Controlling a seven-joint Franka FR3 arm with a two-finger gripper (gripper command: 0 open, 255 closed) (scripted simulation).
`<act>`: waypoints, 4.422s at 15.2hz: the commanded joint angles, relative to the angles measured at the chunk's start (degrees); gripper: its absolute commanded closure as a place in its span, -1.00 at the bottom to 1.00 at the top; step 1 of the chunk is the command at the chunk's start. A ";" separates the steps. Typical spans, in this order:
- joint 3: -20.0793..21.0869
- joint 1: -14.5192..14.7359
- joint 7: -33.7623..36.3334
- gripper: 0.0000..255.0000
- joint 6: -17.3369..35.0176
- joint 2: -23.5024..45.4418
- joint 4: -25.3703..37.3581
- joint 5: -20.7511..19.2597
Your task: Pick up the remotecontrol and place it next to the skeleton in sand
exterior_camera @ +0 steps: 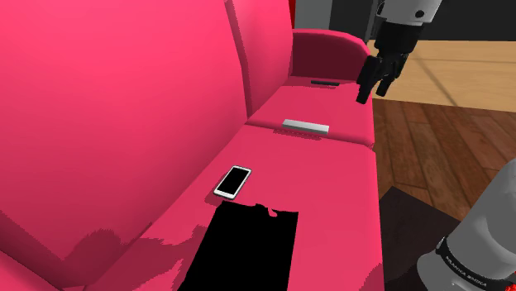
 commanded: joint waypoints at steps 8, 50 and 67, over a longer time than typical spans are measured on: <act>-4.66 -0.23 -8.60 -1.00 9.63 11.90 0.76 -2.86; -11.51 -3.37 -37.42 -1.00 29.55 72.01 35.82 2.44; -11.83 -3.20 -36.93 1.00 25.17 69.62 37.86 1.76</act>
